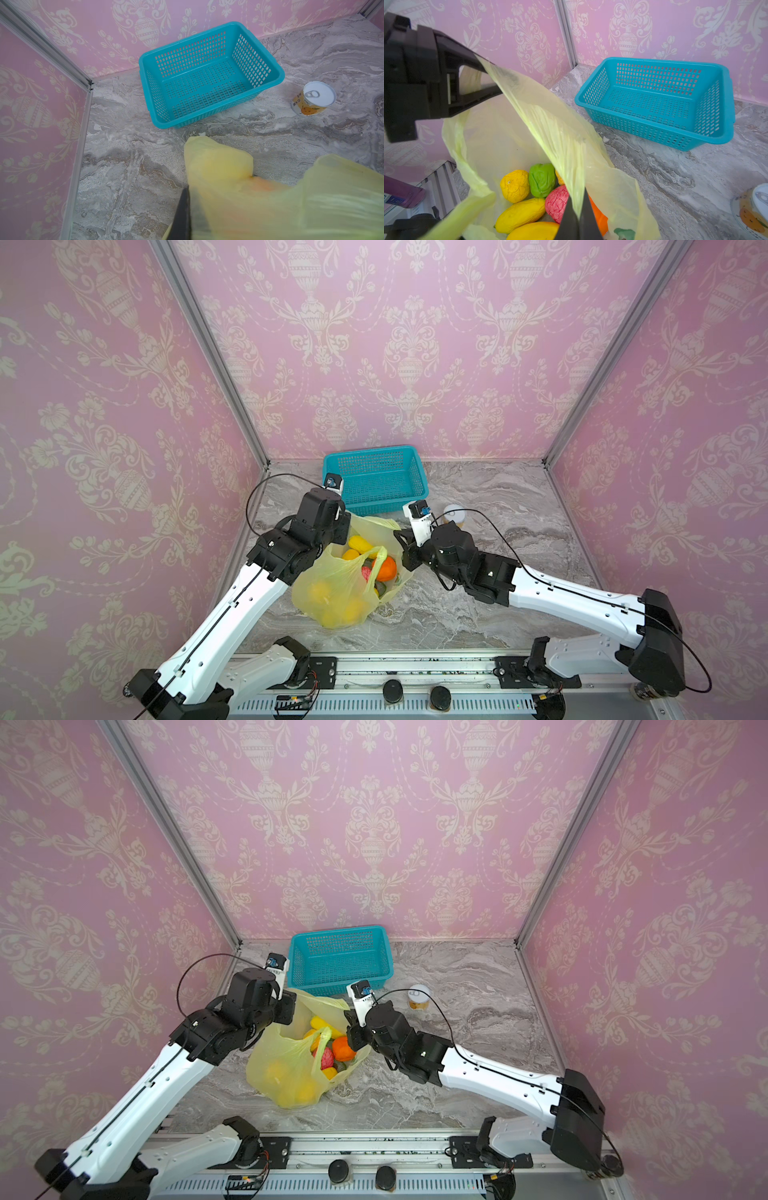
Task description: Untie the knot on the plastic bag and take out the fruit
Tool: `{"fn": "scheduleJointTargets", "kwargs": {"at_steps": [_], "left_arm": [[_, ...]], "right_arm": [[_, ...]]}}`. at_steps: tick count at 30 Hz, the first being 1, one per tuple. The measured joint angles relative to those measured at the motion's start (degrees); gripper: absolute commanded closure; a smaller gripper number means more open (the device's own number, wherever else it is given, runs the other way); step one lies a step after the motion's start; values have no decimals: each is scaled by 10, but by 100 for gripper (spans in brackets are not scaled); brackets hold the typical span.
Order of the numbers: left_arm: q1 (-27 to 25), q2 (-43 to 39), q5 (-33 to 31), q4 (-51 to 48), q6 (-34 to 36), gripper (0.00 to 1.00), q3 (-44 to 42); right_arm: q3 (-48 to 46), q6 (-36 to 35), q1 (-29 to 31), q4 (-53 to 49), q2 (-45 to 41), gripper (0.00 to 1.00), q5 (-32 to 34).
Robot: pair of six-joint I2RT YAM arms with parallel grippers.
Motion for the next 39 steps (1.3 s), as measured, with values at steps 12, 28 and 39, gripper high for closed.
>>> {"fn": "scheduleJointTargets", "kwargs": {"at_steps": [12,28,39], "left_arm": [[6,-30,63,118,-51,100,-178],[7,-26,11,194,-106,100,-222],[7,-85,11,206,-106,100,-233]], "right_arm": [[-57,-22,-12,-51,-19,39,57],[-29,-106,116,-59,-7,70,53],[63,-77,91,-85,184,62,43]]}}
